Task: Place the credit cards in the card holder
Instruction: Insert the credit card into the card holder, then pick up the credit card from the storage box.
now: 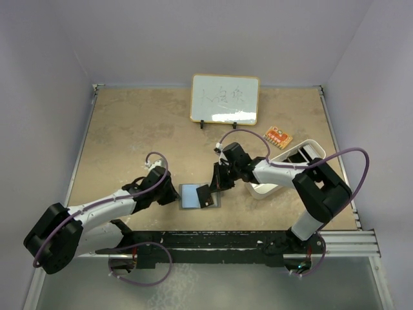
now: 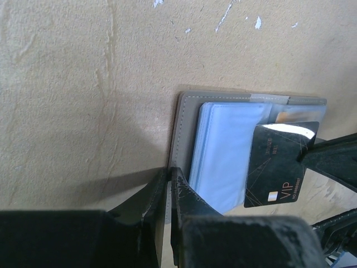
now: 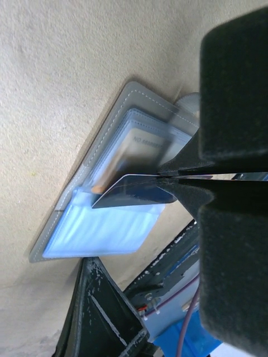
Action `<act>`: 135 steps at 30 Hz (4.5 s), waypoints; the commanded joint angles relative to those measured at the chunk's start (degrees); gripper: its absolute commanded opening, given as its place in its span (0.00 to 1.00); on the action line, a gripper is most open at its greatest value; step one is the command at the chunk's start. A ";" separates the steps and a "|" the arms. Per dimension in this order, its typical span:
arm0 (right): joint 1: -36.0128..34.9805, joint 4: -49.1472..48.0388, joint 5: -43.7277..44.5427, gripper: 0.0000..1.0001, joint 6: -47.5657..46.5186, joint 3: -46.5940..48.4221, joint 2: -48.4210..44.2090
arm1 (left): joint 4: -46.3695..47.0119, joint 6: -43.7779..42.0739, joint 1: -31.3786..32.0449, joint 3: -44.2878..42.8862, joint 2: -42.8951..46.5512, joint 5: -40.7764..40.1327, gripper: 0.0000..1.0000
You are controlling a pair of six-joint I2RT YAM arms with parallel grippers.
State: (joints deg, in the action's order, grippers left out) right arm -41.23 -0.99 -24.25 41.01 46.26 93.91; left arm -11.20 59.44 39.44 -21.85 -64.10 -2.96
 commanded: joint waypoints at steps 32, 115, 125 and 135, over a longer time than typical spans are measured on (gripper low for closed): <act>-0.14 4.07 10.57 0.00 -0.07 1.43 -1.27 | 0.92 0.74 0.09 2.90 -0.27 1.83 0.05; -8.25 4.72 18.08 0.39 -0.71 7.78 -3.76 | 0.41 2.44 0.11 1.53 4.82 0.04 0.43; -5.97 21.35 33.31 0.50 -19.63 18.23 -9.28 | -6.09 -2.35 0.11 -4.22 15.31 -3.18 0.65; 7.66 33.76 46.59 0.54 -34.31 27.86 -9.45 | -6.62 -9.52 0.11 -8.57 21.90 0.37 0.75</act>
State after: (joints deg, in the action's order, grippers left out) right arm -38.17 26.22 13.52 14.85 71.02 85.10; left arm -17.89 54.39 39.46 -27.73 -44.01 -4.14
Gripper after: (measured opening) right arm 0.534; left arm 0.730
